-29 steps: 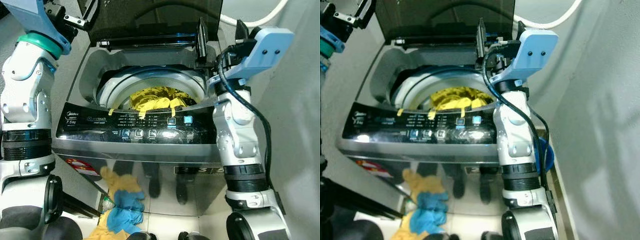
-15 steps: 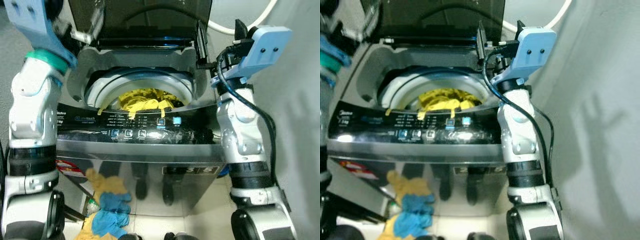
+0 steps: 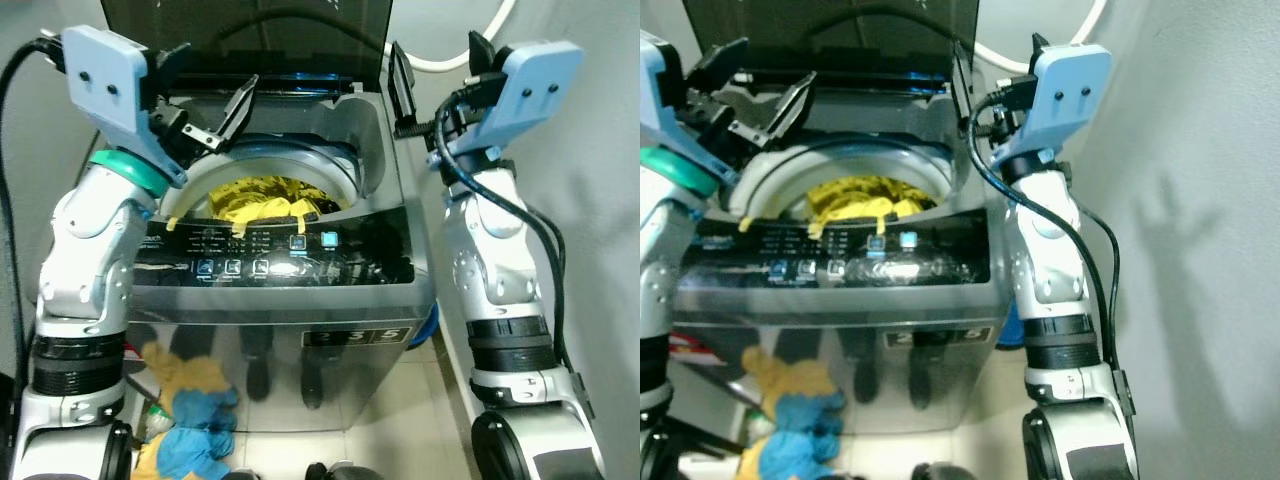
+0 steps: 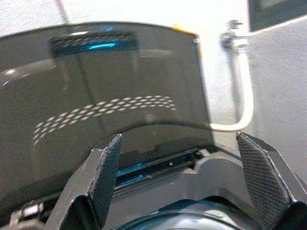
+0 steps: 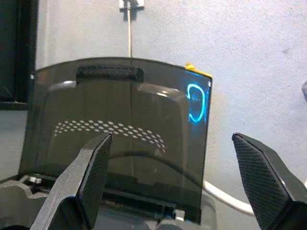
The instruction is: Clothes washing
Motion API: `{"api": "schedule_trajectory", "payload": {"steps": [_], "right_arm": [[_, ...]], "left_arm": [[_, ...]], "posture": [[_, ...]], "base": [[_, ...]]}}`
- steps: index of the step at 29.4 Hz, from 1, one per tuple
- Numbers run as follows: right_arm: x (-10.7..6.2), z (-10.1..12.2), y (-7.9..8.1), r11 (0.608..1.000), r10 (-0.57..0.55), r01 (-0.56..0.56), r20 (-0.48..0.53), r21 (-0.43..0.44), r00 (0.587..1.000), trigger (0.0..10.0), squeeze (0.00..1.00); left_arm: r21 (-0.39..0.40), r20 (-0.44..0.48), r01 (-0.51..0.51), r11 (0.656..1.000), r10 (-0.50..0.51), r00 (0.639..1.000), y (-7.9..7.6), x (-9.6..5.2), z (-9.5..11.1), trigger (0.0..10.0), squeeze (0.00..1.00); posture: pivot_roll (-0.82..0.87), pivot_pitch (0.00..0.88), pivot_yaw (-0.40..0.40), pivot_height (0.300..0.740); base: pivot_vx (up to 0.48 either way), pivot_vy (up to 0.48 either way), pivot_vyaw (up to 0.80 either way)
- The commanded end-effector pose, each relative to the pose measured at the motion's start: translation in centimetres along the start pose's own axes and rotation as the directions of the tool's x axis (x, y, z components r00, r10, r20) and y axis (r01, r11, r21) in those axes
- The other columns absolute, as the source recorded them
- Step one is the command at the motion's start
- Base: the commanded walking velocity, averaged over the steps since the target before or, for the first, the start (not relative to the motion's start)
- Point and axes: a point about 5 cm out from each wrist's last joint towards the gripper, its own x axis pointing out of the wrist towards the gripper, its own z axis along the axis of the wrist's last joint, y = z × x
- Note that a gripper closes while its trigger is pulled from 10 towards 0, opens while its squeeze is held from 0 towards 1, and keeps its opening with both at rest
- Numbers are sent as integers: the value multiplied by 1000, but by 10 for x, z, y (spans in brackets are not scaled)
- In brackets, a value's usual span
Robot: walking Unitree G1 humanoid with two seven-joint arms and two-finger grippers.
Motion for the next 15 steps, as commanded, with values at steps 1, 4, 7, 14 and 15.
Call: {"api": "schedule_trajectory", "payload": {"steps": [1, 4, 7, 14, 15], "right_arm": [[0, -2, 2, 1000, 10, -10, -12, 11, 1000, 10000, 0], [-2, -4, 4, 1000, 13, -13, -20, 15, 1000, 10000, 0], [-3, -5, 4, 1000, 12, -12, -26, 11, 1000, 10000, 0], [-5, -7, 3, 1000, 12, -12, -36, -7, 999, 10000, 0], [-4, -7, 2, 1000, 6, -7, -41, -16, 999, 10000, 0]], "left_arm": [[8, 12, -38, 999, 38, 999, 6, 1, 1, 10000, 0], [10, 9, -75, 997, 75, 997, 14, 0, 3, 10000, 0], [15, 4, -82, 997, 82, 997, 16, -1, 3, 10000, 0], [20, 2, -79, 997, 79, 997, 13, 0, 2, 10000, 0], [20, 4, -80, 997, 80, 997, 13, 0, 2, 10000, 0]], "posture": [[107, 22, -21, 740], [105, 16, -8, 740], [101, 16, -4, 740], [98, 12, -5, 740], [98, 9, -6, 740]], "base": [[0, 0, 0], [0, 0, 0], [0, 0, 0], [0, 0, 327], [0, 0, 800]]}}
